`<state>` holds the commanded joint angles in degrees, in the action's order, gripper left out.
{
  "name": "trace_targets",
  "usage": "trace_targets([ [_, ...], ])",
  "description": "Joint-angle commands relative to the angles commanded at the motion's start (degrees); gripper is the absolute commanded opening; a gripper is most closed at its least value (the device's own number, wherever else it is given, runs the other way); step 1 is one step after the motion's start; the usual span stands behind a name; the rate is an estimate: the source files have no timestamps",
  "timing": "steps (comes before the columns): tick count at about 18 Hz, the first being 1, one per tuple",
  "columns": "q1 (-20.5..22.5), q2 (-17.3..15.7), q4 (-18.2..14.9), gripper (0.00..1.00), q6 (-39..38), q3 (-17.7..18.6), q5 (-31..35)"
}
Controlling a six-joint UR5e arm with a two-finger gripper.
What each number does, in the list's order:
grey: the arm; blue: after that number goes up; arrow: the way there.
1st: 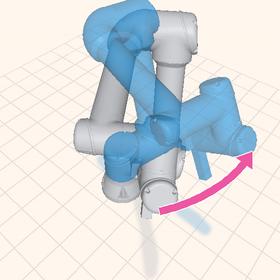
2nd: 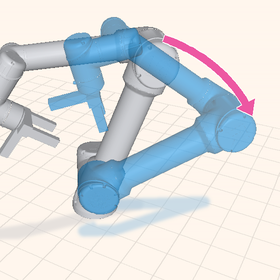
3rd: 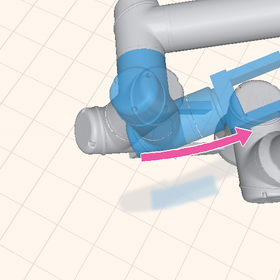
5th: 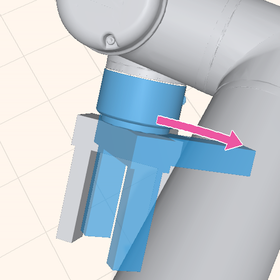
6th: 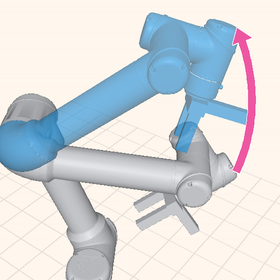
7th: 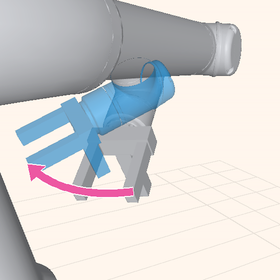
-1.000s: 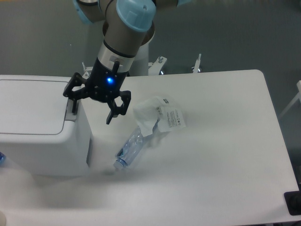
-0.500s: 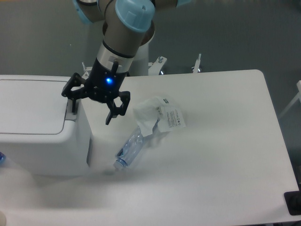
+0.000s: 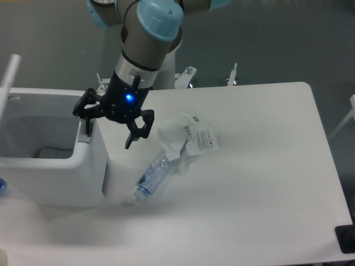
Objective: Open the trash can
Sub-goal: 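Move the gripper away from the can toward the plastic bottle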
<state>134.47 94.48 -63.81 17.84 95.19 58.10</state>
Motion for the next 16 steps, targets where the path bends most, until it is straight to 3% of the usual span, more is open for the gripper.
trace_targets([
  [4, 0.7, 1.3, 0.0, 1.0, 0.2, -4.0, 0.1],
  [8, 4.2, 3.7, 0.5, 1.0, 1.0, -7.1, 1.2],
  [16, 12.1, 7.9, 4.6, 1.0, 11.4, -8.5, 17.4],
])
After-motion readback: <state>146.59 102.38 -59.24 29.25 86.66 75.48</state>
